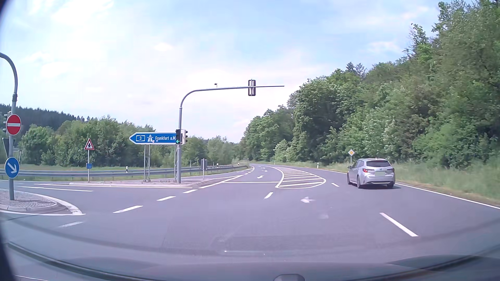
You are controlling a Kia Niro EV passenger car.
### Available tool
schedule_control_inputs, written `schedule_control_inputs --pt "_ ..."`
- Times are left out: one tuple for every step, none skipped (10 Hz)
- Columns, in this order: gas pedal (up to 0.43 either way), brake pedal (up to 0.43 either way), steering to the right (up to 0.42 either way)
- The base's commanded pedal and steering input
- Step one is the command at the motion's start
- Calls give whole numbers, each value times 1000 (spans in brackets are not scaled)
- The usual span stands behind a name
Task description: Follow the waypoints while adhering to traffic rules and regulations
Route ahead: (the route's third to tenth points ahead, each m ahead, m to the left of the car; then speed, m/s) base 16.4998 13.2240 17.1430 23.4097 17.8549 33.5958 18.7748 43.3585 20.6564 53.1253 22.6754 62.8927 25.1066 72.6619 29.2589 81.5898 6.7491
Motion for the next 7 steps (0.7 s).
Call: schedule_control_inputs --pt "79 0 -234" --pt "79 0 -244" --pt "79 0 -254" --pt "79 0 -261" --pt "79 0 -268" --pt "79 0 -276" --pt "79 0 -284"
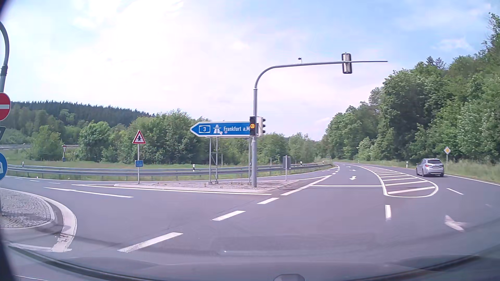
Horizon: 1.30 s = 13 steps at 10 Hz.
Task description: Follow the waypoints while adhering to traffic rules and regulations
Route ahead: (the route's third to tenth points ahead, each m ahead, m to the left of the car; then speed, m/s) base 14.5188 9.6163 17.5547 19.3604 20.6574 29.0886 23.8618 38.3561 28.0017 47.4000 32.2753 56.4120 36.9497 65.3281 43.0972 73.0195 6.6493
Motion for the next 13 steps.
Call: schedule_control_inputs --pt "79 0 -289" --pt "79 0 -291" --pt "79 0 -293" --pt "98 0 -294" --pt "110 0 -300" --pt "110 0 -312" --pt "110 0 -322" --pt "110 0 -323" --pt "118 0 -323" --pt "118 0 -323" --pt "138 0 -321" --pt "169 0 -321" --pt "177 0 -320"
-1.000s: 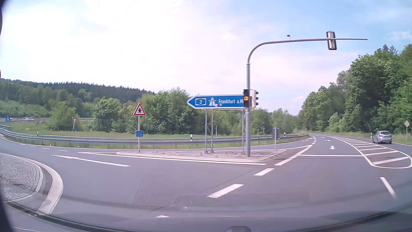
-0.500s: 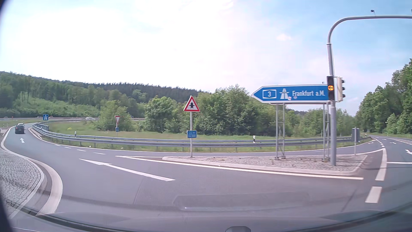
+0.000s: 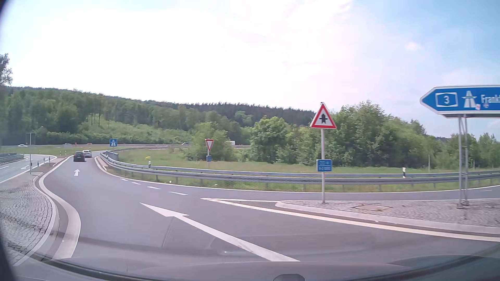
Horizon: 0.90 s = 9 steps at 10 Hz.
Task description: Follow the waypoints while adhering to traffic rules and regulations
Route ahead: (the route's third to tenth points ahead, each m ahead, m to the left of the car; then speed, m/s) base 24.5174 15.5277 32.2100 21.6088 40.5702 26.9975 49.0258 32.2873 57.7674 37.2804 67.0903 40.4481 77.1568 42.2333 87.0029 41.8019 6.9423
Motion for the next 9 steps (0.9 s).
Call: schedule_control_inputs --pt "177 0 -316" --pt "189 0 -309" --pt "220 0 -301" --pt "228 0 -293" --pt "228 0 -287" --pt "228 0 -275" --pt "248 0 -264" --pt "260 0 -254" --pt "268 0 -237"
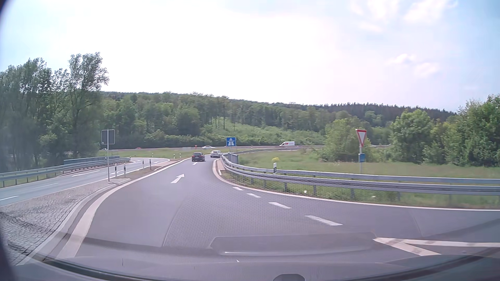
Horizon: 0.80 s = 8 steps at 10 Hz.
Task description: Follow the waypoints while adhering to traffic rules and regulations
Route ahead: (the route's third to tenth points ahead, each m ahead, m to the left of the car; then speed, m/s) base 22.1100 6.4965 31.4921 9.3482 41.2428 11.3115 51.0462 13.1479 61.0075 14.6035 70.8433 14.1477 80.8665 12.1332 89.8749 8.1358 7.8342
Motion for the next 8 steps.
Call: schedule_control_inputs --pt "268 0 -220" --pt "287 0 -199" --pt "299 0 -178" --pt "311 0 -155" --pt "311 0 -129" --pt "331 0 -102" --pt "331 0 -82" --pt "331 0 -62"
